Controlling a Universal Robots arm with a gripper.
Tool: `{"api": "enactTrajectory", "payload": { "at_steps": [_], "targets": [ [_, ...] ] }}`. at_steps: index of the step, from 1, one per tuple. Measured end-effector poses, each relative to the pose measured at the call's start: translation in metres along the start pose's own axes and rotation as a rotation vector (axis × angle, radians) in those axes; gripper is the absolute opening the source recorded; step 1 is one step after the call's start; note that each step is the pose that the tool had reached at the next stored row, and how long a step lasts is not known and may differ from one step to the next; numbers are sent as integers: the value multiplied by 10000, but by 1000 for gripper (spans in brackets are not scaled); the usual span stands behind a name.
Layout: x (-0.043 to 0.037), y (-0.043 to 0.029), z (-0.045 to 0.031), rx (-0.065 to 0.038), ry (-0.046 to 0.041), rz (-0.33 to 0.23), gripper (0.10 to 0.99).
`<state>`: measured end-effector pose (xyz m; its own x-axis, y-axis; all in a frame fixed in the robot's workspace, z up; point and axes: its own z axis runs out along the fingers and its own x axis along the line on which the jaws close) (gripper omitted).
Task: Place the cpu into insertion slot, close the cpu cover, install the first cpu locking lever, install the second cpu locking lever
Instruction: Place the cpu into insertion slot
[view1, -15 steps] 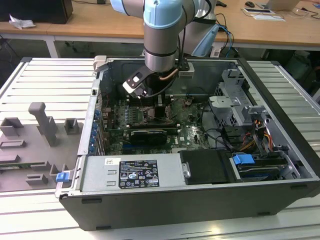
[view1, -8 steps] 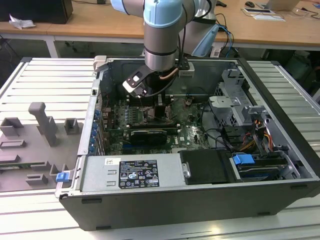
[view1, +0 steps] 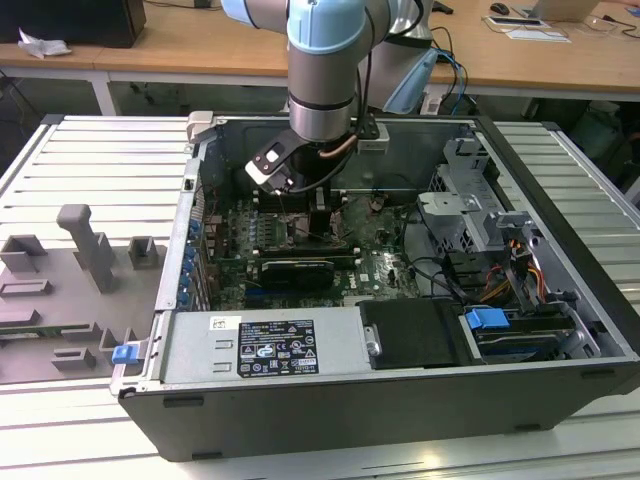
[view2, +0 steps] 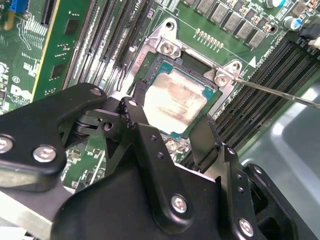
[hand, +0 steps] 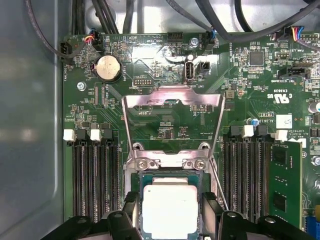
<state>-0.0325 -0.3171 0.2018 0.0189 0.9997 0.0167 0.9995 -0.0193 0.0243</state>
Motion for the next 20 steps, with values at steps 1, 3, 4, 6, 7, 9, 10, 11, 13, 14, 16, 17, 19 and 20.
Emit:
{"api": "enactTrajectory", "payload": {
  "at_steps": [1,3,4,6,7,9,10,11,13,14,16,17,19,20],
  "targets": [
    [-1,0,3,1,-1,0,616],
    [-2,-1,4,2,-2,1,616],
    [-2,0,5,1,0,1,616],
    [-3,0,6,-1,2,0,529],
    [-5,-1,6,0,2,-2,529],
    [-9,-3,5,1,2,-38,529],
    [-10,-3,5,1,2,-42,529],
    [-10,-3,5,1,2,-44,529],
    [-11,-3,5,2,-1,-45,529],
    [-11,-3,5,2,-10,-47,529],
    [-11,-3,4,1,-22,-46,529],
    [-11,-3,5,1,-19,-46,608],
    [-10,-3,-6,1,-19,-46,608],
    [-10,-3,-21,1,-19,-46,608]
  ]
}}
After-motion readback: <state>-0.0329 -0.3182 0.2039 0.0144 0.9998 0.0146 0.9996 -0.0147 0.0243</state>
